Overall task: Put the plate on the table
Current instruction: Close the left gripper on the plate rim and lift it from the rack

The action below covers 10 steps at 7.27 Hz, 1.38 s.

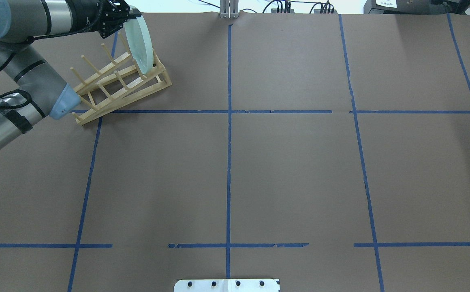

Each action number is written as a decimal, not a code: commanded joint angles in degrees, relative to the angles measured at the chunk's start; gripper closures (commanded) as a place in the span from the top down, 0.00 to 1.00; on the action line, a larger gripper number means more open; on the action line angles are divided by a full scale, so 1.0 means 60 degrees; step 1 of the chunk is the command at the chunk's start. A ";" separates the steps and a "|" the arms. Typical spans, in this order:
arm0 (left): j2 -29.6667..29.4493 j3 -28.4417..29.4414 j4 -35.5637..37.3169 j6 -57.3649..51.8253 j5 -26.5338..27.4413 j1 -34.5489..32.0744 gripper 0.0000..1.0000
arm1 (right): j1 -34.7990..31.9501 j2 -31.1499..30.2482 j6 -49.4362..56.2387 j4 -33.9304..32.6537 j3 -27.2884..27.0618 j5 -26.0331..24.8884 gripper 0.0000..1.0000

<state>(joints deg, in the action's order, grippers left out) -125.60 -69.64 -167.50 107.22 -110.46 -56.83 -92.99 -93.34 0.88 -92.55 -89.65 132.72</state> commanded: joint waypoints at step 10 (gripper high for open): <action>0.0424 -0.5261 0.4472 0.1225 -0.0033 -0.0096 0.00 | 0.0000 0.0000 0.0000 0.0000 0.0000 0.0000 1.00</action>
<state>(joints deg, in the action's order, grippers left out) -123.81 -95.92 -146.54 110.44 -110.84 -58.33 -92.99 -93.34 0.88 -92.55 -89.65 132.71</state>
